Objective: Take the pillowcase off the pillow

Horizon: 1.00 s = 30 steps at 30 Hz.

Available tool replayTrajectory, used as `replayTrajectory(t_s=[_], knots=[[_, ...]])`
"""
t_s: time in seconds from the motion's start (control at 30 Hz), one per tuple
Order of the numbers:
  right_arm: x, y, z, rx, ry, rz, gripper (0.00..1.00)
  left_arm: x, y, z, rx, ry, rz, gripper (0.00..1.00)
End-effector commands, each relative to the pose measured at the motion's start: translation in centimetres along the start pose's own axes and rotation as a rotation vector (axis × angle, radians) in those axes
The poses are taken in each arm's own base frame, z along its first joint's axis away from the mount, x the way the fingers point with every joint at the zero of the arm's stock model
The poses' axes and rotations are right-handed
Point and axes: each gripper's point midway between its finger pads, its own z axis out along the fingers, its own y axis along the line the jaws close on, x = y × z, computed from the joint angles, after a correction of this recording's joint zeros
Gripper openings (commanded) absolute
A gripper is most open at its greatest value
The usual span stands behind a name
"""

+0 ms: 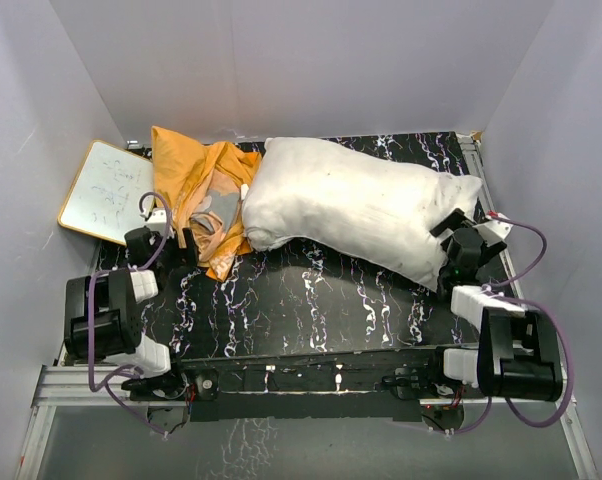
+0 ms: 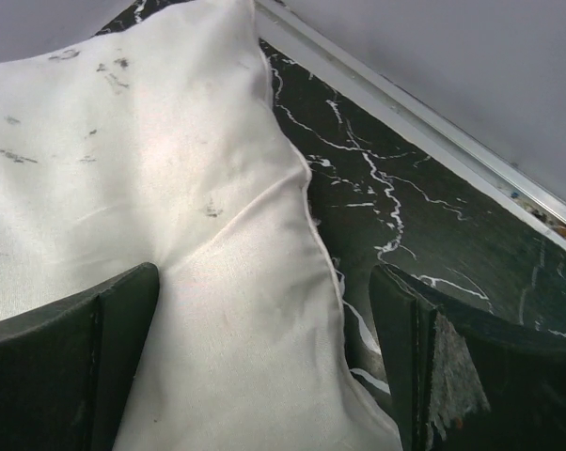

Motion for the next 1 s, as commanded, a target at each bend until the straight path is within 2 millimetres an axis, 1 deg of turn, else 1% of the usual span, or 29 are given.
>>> replayTrajectory(t_s=[0.0,0.1,0.17,0.23,0.3,0.33,0.4,0.47,0.5,0.53,0.57,0.6,0.63,0.67,0.73,0.77,0.83,0.97], knots=[[1.3,2.3,0.5,-0.148,0.002,-0.075,0.98,-2.7,-0.3,1.0,0.026,-0.199,-0.016,0.97],[2.6,2.6,1.0,-0.166,0.019,-0.110,0.98,-3.2,-0.3,1.6,0.026,-0.241,-0.076,0.97],[2.6,2.5,1.2,-0.168,-0.007,-0.117,0.98,-3.2,-0.8,2.2,0.043,-0.259,-0.045,0.97],[2.7,3.0,1.2,-0.196,-0.012,-0.133,0.98,-2.8,-1.3,2.6,0.046,-0.227,-0.015,0.97],[2.7,3.8,0.8,-0.220,-0.040,-0.155,0.98,-3.0,-1.6,2.5,0.051,-0.245,-0.003,0.97],[2.9,4.2,0.5,-0.231,-0.049,-0.179,0.98,-3.0,-1.6,2.3,0.049,-0.259,0.002,0.97],[3.4,5.8,-0.8,-0.304,-0.084,-0.241,0.98,-3.1,-1.8,1.5,0.043,-0.305,0.015,0.97],[3.9,7.4,-2.4,-0.397,-0.119,-0.308,0.98,-2.8,-2.4,0.5,0.034,-0.351,0.062,0.97],[4.4,8.1,-3.2,-0.464,-0.119,-0.342,0.98,-2.5,-2.3,-0.1,0.012,-0.397,0.069,0.97],[4.8,8.2,-4.2,-0.516,-0.135,-0.368,0.98,-2.5,-2.7,-0.6,0.024,-0.427,0.082,0.97],[4.8,8.5,-5.2,-0.575,-0.168,-0.381,0.98,-2.2,-3.2,-0.6,0.048,-0.411,0.101,0.97],[4.2,8.9,-5.7,-0.603,-0.215,-0.380,0.98,-2.0,-3.2,-0.2,0.053,-0.384,0.100,0.97],[4.2,8.9,-5.5,-0.589,-0.218,-0.375,0.98,-2.0,-2.9,0.4,0.044,-0.363,0.083,0.97],[4.3,8.7,-4.6,-0.547,-0.190,-0.359,0.98,-2.0,-2.5,1.2,0.028,-0.332,0.064,0.97],[5.1,8.2,-2.4,-0.440,-0.109,-0.346,0.98,-2.2,-2.3,1.5,0.003,-0.327,0.071,0.97],[5.2,8.1,-1.9,-0.438,-0.092,-0.340,0.98,-2.3,-2.3,1.5,0.003,-0.330,0.072,0.97],[5.0,7.9,-1.5,-0.442,-0.092,-0.322,0.98,-2.2,-2.4,1.4,0.003,-0.329,0.073,0.97],[5.1,7.6,-1.6,-0.435,-0.081,-0.322,0.98,-2.3,-2.4,1.2,0.005,-0.336,0.075,0.97]])
